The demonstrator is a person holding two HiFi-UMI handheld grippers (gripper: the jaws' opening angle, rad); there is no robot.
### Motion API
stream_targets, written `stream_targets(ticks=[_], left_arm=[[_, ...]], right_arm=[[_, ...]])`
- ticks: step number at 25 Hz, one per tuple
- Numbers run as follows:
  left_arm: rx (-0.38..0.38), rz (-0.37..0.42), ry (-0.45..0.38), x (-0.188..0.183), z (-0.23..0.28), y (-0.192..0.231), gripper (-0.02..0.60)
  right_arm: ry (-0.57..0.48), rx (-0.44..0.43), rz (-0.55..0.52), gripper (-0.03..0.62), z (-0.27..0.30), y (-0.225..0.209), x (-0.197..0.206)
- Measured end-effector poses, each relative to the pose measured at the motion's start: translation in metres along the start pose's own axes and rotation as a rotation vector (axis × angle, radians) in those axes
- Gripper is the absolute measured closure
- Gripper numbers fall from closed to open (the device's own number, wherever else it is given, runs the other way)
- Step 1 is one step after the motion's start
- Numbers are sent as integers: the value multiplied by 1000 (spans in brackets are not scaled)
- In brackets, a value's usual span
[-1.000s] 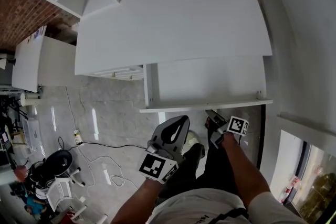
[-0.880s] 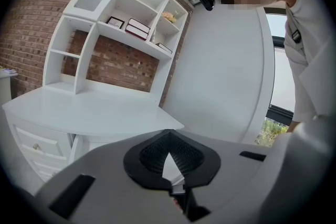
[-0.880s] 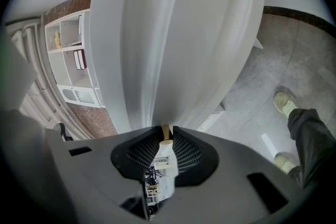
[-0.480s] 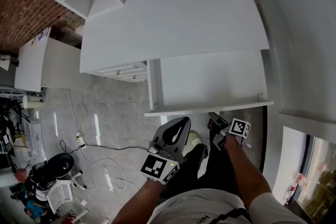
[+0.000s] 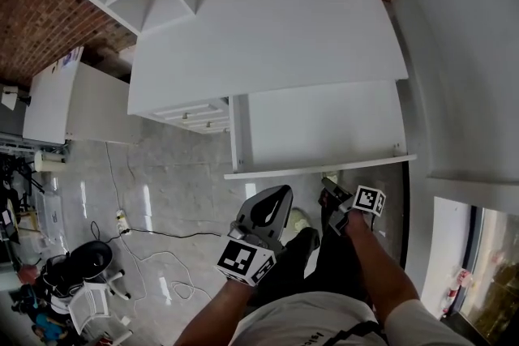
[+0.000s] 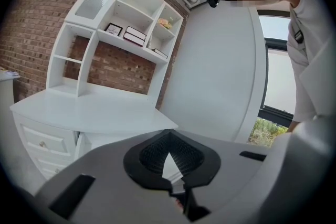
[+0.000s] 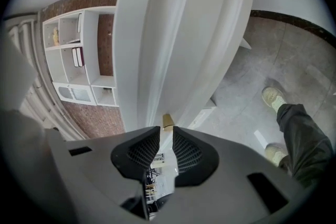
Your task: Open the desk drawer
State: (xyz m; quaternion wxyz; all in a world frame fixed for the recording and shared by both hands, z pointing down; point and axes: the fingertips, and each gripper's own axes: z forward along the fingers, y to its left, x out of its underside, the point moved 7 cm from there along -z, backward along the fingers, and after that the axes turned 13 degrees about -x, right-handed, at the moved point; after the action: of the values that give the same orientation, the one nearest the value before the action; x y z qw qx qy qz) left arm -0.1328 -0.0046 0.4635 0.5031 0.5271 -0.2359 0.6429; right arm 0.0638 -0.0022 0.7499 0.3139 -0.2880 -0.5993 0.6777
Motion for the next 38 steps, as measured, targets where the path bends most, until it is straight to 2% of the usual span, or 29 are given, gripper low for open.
stream_targets(ticks=[4, 7, 11, 15, 19, 26, 38], left_arm=[[13, -8, -15, -2, -4, -4, 570], [29, -15, -18, -9, -10, -8, 571], [23, -19, -17, -18, -15, -10, 570], [6, -38, -18, -28, -22, -9, 569], [-11, -51, -17, -45, -30, -9, 570], [-16, -64, -41, -82, -44, -12, 571], [13, -61, -136, -146, -62, -21, 571]], right_arm=[[34, -30, -39, 527, -4, 29, 2], [66, -40, -107, 543, -5, 64, 2], [97, -143, -191, 556, 3, 122, 5], [143, -154, -343, 565, 7, 174, 5], [186, -173, -540, 571, 15, 241, 6], [172, -201, -818, 572, 17, 351, 11], [130, -184, -1130, 576, 11, 449, 19]])
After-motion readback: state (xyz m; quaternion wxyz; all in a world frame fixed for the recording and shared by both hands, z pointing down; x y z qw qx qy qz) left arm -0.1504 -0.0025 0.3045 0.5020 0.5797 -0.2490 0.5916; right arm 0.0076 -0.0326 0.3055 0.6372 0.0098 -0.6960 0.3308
